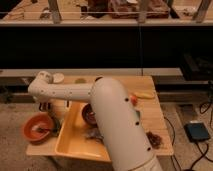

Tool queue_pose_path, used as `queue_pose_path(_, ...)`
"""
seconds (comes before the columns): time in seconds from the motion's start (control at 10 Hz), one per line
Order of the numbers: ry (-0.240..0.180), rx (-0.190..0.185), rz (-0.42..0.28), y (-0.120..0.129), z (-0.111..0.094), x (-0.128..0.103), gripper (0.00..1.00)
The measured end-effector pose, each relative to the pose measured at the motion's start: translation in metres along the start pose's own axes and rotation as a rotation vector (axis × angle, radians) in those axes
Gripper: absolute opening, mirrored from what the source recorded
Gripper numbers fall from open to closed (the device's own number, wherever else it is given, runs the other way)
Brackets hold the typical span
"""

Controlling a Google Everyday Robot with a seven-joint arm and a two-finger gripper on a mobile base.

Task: Place eraser in metal cup

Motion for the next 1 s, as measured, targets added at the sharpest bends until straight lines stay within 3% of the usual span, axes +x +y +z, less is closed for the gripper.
queue_pose_path(0.5, 0.04, 0.048, -0.003, 0.006, -0.023, -0.018, 0.0)
queue_pose_path(1.0, 0.112, 0.073, -0.023, 0.01, -0.034, -0.043, 0.0)
